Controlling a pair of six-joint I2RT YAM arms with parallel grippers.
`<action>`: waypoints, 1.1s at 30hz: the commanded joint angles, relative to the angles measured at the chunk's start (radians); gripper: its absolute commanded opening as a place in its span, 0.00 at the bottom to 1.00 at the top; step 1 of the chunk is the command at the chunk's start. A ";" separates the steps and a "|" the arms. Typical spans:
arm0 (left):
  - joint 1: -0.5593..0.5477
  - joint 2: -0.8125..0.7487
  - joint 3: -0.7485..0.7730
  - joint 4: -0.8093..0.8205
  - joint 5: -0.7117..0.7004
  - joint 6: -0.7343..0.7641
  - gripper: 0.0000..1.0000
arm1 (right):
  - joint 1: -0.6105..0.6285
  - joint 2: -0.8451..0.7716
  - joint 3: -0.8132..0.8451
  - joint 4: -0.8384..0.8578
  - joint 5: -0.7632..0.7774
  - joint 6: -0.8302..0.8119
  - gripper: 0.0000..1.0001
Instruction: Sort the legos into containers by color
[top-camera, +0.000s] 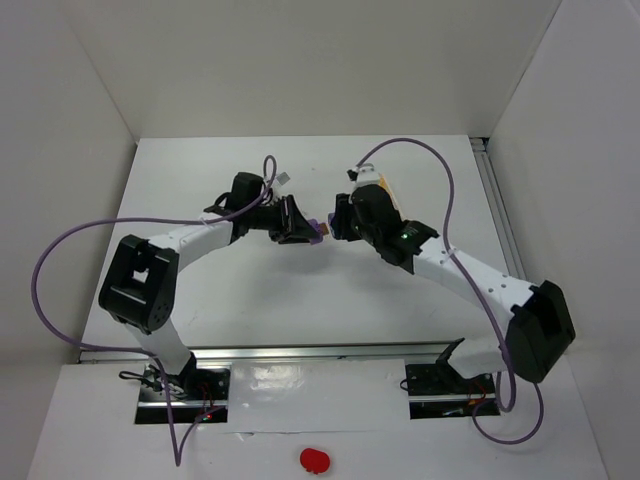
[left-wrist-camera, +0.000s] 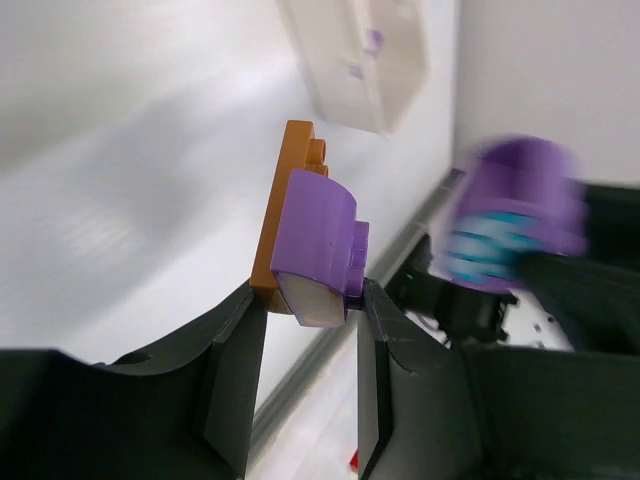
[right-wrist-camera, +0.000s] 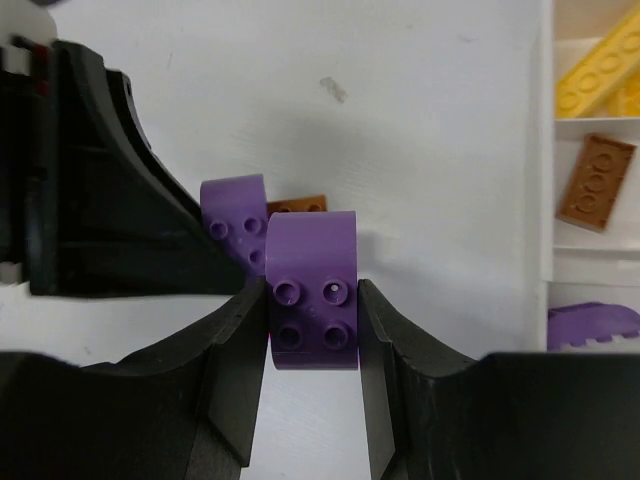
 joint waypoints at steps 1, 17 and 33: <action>0.033 0.031 0.010 -0.084 -0.137 0.032 0.00 | -0.001 -0.139 -0.035 -0.012 0.131 0.059 0.20; 0.024 -0.004 0.079 -0.173 -0.120 0.134 0.00 | -0.243 -0.010 -0.088 -0.146 0.306 0.191 0.20; -0.014 -0.015 0.108 -0.210 -0.129 0.167 0.00 | -0.345 0.070 -0.210 0.043 0.317 0.213 0.45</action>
